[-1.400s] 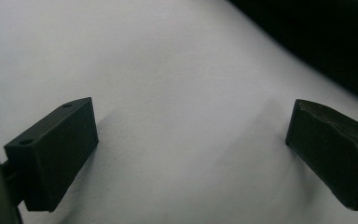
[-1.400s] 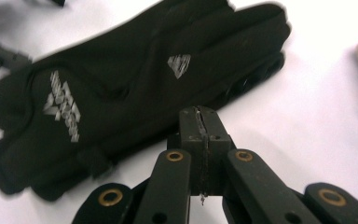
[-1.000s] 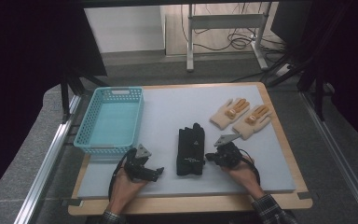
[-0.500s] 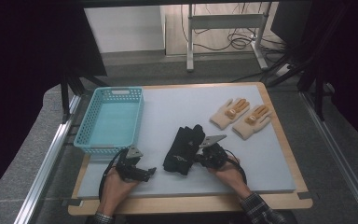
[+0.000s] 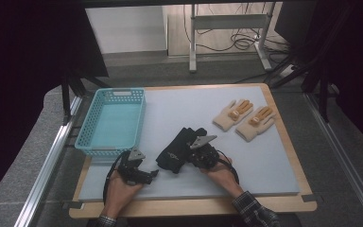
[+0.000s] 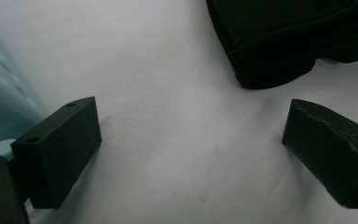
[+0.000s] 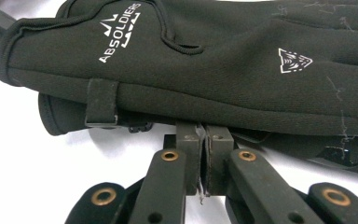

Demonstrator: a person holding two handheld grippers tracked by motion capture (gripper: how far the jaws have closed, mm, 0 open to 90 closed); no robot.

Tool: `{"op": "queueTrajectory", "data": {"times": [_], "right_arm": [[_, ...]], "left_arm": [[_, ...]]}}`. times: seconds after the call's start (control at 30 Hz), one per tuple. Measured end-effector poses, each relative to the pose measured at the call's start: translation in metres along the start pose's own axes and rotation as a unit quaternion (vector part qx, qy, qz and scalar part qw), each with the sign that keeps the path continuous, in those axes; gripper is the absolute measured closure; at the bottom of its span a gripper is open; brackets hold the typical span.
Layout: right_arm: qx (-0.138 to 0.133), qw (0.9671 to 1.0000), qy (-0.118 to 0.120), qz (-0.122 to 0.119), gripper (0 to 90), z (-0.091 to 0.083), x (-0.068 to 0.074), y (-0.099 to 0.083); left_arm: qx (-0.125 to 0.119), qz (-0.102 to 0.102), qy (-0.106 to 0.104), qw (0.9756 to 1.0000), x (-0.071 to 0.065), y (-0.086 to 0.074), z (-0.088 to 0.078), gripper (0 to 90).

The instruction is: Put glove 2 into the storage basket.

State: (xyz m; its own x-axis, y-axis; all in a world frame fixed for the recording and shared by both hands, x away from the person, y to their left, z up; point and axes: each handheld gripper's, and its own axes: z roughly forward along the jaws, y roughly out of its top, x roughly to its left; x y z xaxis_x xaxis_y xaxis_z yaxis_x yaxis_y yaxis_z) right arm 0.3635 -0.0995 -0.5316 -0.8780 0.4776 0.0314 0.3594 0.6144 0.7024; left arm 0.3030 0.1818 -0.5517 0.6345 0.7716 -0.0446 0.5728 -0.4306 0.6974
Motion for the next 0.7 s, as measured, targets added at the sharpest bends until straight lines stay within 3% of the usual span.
{"op": "queueTrajectory", "data": {"times": [0.2,0.37,0.7], "right_arm": [[-0.005,1.0000,-0.003,-0.001,82.7,-0.012,-0.004,-0.002],[-0.012,0.9996,-0.025,0.006,76.8,-0.028,-0.012,-0.006],[-0.028,0.9961,-0.065,0.052,52.3,-0.060,-0.032,-0.028]], "left_arm": [[0.000,-0.001,-0.001,1.0000,0.000,0.000,0.000,4.5],[0.000,-0.001,-0.001,1.0000,0.000,0.000,0.000,4.5],[0.000,0.000,-0.001,1.0000,0.000,0.000,0.000,4.5]]}}
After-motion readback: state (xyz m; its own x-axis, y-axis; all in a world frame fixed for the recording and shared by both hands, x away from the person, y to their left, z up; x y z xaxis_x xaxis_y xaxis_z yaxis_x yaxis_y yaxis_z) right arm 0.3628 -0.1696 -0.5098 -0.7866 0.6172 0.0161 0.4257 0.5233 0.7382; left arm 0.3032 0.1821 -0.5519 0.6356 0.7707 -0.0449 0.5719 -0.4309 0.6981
